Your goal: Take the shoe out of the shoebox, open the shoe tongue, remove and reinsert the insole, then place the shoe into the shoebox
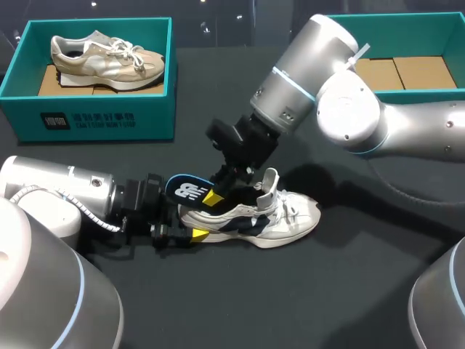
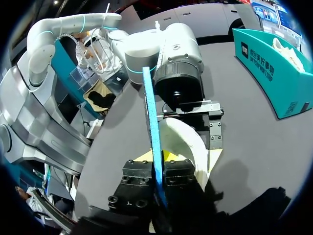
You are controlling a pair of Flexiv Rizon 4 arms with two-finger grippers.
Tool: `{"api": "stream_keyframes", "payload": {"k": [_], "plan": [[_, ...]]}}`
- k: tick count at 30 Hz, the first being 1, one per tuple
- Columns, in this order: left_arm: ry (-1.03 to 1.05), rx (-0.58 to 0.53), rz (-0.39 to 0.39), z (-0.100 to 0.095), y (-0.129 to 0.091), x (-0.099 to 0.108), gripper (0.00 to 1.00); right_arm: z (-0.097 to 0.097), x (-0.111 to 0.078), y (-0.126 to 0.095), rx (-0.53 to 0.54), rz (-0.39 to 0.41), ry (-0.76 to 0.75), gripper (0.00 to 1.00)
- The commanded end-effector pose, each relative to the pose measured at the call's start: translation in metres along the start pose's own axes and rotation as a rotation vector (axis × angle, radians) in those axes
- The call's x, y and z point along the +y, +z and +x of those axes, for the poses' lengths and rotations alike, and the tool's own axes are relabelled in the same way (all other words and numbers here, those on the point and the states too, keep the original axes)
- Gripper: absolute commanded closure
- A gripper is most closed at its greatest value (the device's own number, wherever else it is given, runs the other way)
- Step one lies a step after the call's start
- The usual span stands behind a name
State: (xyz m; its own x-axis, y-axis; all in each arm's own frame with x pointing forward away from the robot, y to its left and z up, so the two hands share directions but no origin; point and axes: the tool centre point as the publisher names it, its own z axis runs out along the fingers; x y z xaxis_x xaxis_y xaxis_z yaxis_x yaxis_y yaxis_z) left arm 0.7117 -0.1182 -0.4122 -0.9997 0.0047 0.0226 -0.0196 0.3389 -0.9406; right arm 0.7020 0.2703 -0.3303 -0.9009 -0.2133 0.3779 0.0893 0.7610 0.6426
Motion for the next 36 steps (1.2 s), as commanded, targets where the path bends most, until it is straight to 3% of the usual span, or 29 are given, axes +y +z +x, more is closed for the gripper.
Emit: {"api": "stream_keyframes", "payload": {"k": [1, 6, 20, 25, 29, 30, 36], "plan": [[0.0, -0.001, -0.001, 0.0, 0.0, -0.001, 1.0, 0.006, 0.015, -0.003, -0.023, 0.026, -0.034, 1.0], [0.0, -0.001, -0.001, 0.0, 0.0, -0.001, 1.0, 0.022, 0.045, -0.016, -0.091, 0.011, -0.152, 1.0], [0.0, -0.001, -0.001, 0.0, 0.0, -0.001, 1.0, 0.022, 0.045, -0.016, -0.091, 0.011, -0.152, 1.0], [0.0, -0.001, -0.001, 0.0, 0.0, -0.001, 1.0, 0.057, 0.088, -0.06, -0.076, -0.08, -0.203, 1.0], [0.0, -0.001, -0.001, 0.0, 0.0, -0.001, 1.0, 0.084, 0.104, -0.103, -0.029, -0.344, -0.321, 1.0], [0.0, -0.001, -0.001, 0.0, 0.0, -0.001, 1.0, 0.094, 0.112, -0.114, -0.063, -0.338, -0.367, 1.0], [0.0, -0.001, -0.001, 0.0, 0.0, -0.001, 1.0, 0.094, 0.112, -0.114, -0.063, -0.338, -0.367, 1.0]]}}
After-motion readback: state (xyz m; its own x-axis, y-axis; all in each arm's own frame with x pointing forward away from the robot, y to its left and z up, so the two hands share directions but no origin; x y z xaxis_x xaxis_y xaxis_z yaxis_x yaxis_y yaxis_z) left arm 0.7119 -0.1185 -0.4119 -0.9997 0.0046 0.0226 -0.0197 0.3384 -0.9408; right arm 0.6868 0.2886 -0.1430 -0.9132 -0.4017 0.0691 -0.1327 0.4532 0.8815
